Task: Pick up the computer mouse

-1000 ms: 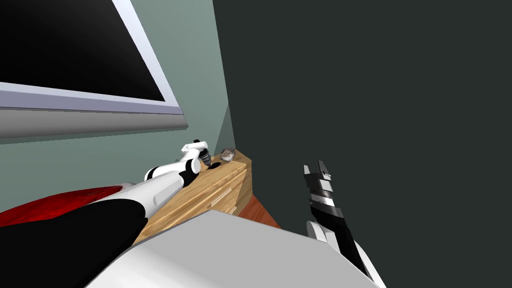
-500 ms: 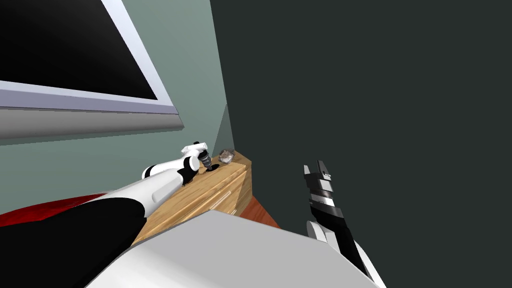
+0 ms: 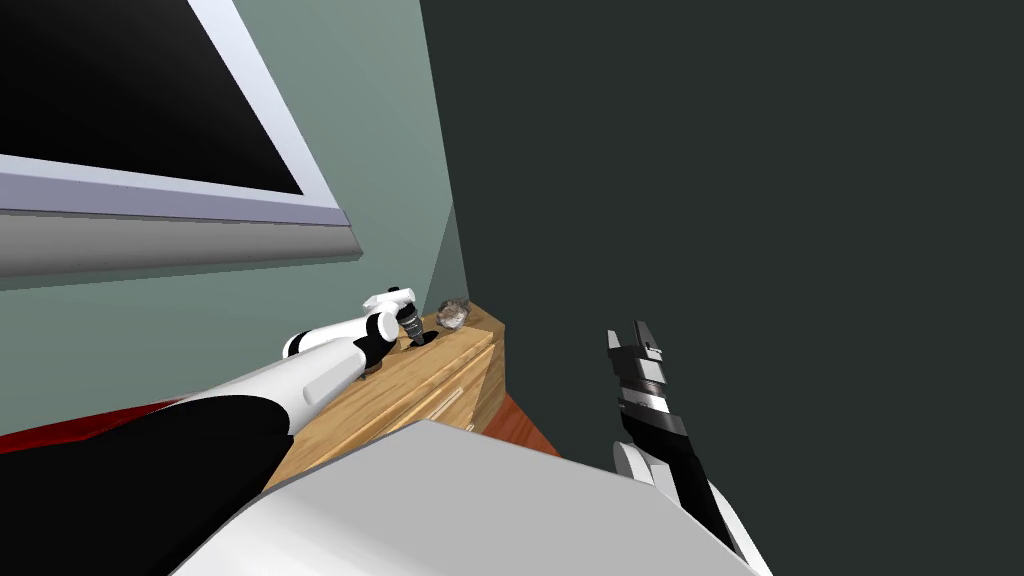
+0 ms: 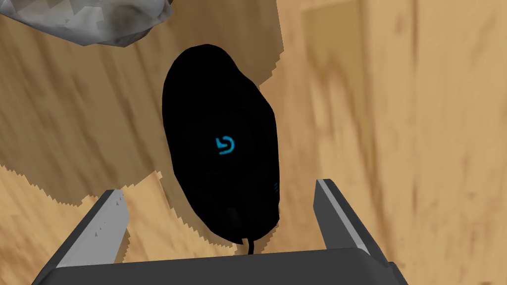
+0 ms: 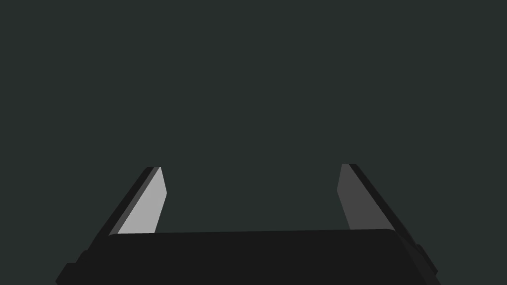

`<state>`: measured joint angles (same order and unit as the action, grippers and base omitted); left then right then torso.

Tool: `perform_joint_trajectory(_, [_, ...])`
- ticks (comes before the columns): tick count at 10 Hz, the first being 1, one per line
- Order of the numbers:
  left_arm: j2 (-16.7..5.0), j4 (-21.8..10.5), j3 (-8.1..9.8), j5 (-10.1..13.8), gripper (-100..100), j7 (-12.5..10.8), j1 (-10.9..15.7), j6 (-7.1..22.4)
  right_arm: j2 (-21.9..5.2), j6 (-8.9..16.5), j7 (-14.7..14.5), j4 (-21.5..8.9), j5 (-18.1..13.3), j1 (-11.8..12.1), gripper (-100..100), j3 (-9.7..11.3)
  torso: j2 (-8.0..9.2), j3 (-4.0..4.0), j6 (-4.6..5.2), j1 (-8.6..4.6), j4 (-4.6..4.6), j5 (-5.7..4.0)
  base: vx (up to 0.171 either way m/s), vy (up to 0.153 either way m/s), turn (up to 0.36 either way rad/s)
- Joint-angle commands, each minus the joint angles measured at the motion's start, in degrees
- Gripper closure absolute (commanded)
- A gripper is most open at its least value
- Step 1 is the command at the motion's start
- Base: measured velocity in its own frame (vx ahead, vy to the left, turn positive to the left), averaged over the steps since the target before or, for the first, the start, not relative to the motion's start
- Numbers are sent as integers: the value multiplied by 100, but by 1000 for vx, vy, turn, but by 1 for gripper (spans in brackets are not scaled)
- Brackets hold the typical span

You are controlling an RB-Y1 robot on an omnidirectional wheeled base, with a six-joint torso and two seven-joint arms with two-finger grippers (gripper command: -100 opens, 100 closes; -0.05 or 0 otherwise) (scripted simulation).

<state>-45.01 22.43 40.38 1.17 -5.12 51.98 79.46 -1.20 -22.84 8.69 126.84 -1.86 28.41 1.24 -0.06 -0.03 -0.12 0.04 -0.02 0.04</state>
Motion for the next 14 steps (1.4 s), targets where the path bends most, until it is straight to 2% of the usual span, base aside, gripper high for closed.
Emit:
perform_joint_trajectory(1, [0,0,0,0,0,0,0,0,0,0,0,0,0,0,0,0,0,0,0,0,0,0,0,0,0])
perform_joint_trajectory(2, [104,-44,-25,48,-100,-18,-96,-184,0,0,0,0,0,0,0,0,1,1,0,-2,0,-1,10,16,19])
perform_joint_trajectory(4, [104,-44,-25,48,-100,-18,-96,-184,0,0,0,0,0,0,0,0,-4,-2,0,4,-1,1,16,14,4])
perform_joint_trajectory(5, [156,-65,-38,72,-100,-27,-145,-275,0,0,0,0,0,0,0,0,-4,-2,0,2,-1,0,15,9,9])
perform_joint_trajectory(6, [143,-2,-25,66,-100,-20,-146,-192,0,0,0,0,0,0,0,0,-4,-2,0,1,-1,1,8,4,2])
perform_joint_trajectory(7, [145,-13,-26,68,100,-20,-148,-214,0,0,0,0,0,0,0,0,-2,-1,0,0,0,0,0,0,0])
perform_joint_trajectory(11, [142,-10,-24,69,100,-25,-146,-214,0,0,0,0,0,0,0,0,-3,-3,4,2,-3,2,0,0,0])
perform_joint_trajectory(12, [141,-9,-24,69,0,-25,-146,-215,0,0,0,0,0,0,0,0,-3,-3,4,1,-3,2,0,0,0])
perform_joint_trajectory(13, [17,-8,-4,8,100,-3,-16,-31,0,0,0,0,0,0,0,0,-3,-3,4,1,-3,2,-20,-20,-25])
perform_joint_trajectory(14, [17,-5,-4,8,100,-3,-16,-31,0,0,0,0,0,0,0,0,4,1,3,-6,-1,-2,-24,-25,-13])
